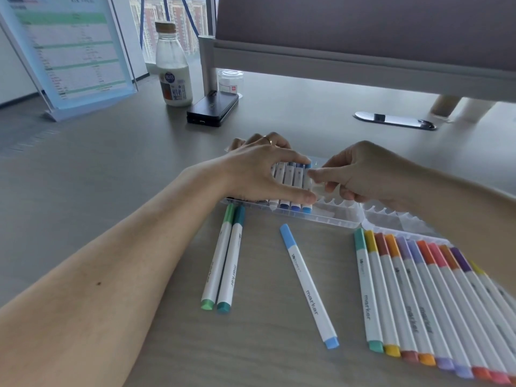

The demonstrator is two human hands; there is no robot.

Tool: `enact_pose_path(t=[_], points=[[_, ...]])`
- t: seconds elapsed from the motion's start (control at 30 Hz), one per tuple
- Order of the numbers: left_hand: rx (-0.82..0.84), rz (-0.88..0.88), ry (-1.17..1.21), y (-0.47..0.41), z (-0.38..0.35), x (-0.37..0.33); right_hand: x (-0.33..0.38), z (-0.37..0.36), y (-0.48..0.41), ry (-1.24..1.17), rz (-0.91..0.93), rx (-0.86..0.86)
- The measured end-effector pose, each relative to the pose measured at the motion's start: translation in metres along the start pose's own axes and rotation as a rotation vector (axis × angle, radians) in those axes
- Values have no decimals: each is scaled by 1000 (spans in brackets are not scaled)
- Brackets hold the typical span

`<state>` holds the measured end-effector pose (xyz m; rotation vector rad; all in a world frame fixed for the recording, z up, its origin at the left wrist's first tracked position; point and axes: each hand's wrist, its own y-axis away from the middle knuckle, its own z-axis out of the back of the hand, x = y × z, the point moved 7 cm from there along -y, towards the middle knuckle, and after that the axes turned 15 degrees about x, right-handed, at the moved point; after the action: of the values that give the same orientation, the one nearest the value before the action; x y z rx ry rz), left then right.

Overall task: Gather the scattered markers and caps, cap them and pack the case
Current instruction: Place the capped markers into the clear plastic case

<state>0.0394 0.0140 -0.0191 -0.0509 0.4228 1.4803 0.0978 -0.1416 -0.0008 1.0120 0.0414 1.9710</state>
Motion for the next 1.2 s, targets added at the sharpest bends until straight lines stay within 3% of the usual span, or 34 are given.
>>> enact_pose_path(t=[0.1,0.37,0.87,0.97,1.2], points=[[-18,-5,-10,-1,1,1,5,6,12,62,30,-34],[-27,15,-10,-1,2,-1,31,-38,62,418,161,265],[-20,11,-10,-2,1,-1,41,-61,66,568,201,157],[-23,9,-7,-2,1,-1,38,-54,64,470,187,221],[-33,-1,2,-1,1,1,15,1,31,-243,151,127]])
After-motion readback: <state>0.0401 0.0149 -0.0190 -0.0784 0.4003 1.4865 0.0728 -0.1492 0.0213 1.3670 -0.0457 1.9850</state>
